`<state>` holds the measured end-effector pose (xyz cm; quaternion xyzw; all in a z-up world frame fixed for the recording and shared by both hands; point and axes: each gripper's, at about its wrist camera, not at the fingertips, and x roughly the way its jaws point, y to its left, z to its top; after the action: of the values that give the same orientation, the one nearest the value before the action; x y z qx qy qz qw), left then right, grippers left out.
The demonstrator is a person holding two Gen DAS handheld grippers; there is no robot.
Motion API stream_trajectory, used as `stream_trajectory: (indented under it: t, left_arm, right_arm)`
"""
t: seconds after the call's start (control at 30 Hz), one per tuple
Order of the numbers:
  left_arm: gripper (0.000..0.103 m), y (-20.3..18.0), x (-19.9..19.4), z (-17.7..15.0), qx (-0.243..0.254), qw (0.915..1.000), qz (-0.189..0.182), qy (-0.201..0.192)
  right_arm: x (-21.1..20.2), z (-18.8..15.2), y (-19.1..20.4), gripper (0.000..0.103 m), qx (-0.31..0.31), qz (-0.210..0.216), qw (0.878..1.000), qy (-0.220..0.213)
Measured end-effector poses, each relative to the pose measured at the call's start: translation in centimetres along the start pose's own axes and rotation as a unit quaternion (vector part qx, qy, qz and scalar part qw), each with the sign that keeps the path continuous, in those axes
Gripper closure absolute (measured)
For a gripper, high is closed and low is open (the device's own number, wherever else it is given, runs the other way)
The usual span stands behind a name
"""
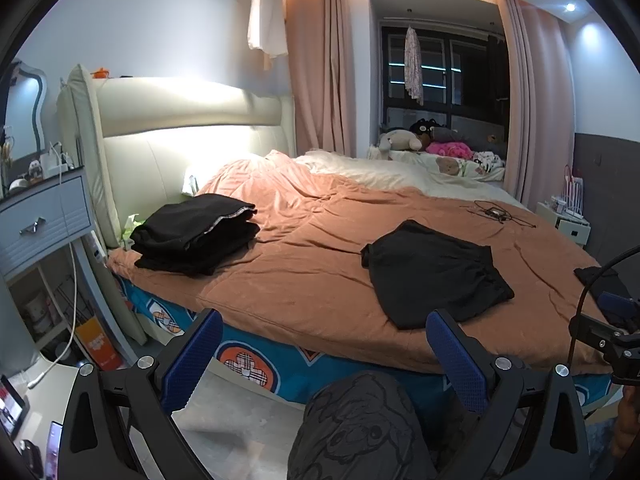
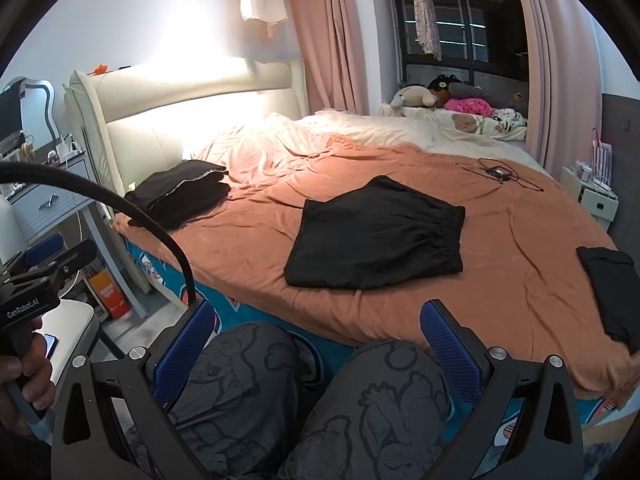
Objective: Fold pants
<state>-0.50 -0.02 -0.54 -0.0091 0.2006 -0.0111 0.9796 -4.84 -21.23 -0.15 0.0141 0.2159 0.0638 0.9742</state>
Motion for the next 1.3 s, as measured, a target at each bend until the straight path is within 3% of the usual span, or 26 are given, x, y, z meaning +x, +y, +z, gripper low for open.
stream_trajectory:
  t: [1.3]
  left_arm:
    - [0.0,0.11,-0.26,0.04,-0.005,0.9999,-0.008,-0.003]
  right_arm:
    - [0.34,-0.45,0.42,0.0,0.004,-0.001,1.0,0.0]
